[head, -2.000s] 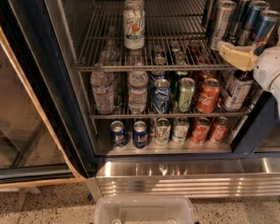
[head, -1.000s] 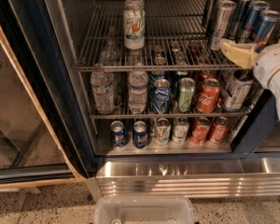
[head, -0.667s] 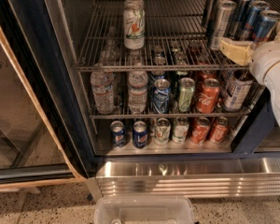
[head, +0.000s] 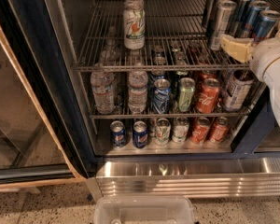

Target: Pick redbull can from top shelf of fridge

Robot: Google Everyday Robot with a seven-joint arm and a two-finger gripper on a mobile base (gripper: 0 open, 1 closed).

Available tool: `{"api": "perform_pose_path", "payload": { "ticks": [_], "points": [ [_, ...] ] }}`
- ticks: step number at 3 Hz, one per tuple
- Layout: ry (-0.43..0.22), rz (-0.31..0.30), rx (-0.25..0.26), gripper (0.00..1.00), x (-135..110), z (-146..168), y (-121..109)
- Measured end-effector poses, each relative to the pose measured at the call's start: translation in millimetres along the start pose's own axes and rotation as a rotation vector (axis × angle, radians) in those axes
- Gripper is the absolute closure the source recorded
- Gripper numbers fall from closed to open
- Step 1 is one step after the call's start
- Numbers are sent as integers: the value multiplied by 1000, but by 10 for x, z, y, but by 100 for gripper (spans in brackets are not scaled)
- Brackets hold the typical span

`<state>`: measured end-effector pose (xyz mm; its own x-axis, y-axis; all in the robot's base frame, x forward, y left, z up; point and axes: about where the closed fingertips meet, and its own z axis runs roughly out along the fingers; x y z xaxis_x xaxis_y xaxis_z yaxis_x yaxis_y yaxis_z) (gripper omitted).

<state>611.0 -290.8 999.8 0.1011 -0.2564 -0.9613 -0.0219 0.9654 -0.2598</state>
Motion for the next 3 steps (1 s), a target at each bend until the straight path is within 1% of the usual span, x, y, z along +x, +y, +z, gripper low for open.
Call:
{"api": "perform_pose_path", "payload": {
  "ticks": [1, 3],
  "points": [
    [3, -4, 19, 20, -7, 6, -25],
    [30, 23, 63, 21, 91, -38, -69]
  ]
}}
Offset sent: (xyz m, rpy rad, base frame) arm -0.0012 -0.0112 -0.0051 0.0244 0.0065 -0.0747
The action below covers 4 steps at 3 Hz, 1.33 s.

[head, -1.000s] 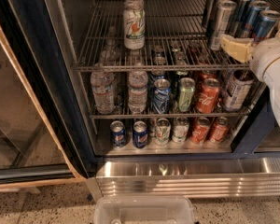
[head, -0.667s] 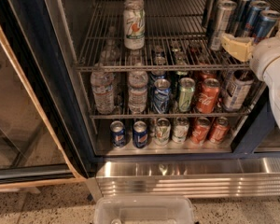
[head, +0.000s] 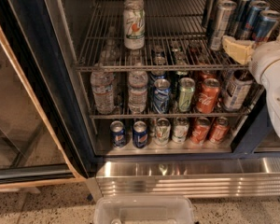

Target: Pick redbull can from top shelf of fridge

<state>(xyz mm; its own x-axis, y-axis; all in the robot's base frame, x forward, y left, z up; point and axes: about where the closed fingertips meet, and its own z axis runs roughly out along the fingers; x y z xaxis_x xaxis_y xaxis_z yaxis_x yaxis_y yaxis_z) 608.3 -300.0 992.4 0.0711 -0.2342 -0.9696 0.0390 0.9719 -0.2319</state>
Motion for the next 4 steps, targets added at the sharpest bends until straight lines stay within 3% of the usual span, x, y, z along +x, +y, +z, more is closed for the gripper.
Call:
{"api": "perform_pose_path", "payload": {
  "ticks": [1, 2, 4],
  "points": [
    [26, 20, 29, 21, 107, -39, -58],
    [30, 11, 13, 21, 59, 234, -104],
    [46, 4, 24, 23, 73, 274, -141]
  ]
}}
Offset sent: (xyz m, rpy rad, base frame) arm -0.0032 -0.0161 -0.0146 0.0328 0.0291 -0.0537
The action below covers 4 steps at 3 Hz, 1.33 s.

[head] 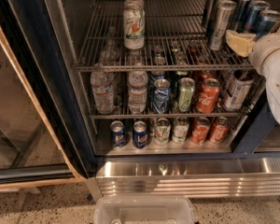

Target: Pick redbull can from top shelf of fridge

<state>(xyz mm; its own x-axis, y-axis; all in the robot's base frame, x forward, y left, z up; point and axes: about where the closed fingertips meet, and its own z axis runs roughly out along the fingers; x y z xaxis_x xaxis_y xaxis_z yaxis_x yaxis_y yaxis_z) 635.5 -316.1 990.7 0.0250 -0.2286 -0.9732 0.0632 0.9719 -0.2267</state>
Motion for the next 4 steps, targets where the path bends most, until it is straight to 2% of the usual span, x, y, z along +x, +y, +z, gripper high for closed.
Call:
{"api": "perform_pose_path", "payload": {
  "ticks": [2, 3, 4],
  "points": [
    [21, -1, 41, 23, 58, 23, -77],
    [26, 7, 45, 23, 93, 55, -86],
    [27, 8, 45, 42, 94, 56, -86]
  ]
}}
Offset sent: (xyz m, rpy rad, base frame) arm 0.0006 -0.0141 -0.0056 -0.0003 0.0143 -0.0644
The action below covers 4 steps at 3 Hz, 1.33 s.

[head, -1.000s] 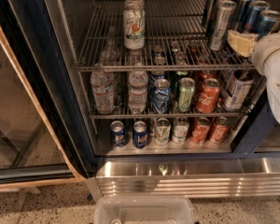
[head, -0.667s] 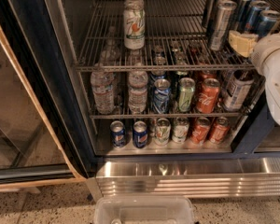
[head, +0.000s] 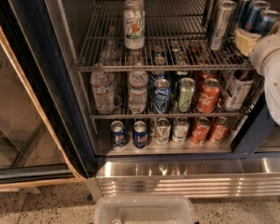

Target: Pick redbull can from top shelf of fridge

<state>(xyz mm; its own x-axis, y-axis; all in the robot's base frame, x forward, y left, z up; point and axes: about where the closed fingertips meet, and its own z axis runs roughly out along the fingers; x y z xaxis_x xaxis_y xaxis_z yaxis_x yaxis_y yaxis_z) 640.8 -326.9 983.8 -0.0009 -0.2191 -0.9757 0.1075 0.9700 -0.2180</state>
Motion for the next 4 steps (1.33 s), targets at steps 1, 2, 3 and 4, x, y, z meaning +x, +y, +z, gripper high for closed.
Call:
{"api": "perform_pose_path", "payload": {
  "ticks": [1, 2, 3, 4],
  "points": [
    [0, 0, 0, 64, 0, 0, 0],
    [0, 0, 0, 89, 0, 0, 0],
    [0, 0, 0, 100, 0, 0, 1],
    [0, 0, 0, 100, 0, 0, 1]
  ]
}}
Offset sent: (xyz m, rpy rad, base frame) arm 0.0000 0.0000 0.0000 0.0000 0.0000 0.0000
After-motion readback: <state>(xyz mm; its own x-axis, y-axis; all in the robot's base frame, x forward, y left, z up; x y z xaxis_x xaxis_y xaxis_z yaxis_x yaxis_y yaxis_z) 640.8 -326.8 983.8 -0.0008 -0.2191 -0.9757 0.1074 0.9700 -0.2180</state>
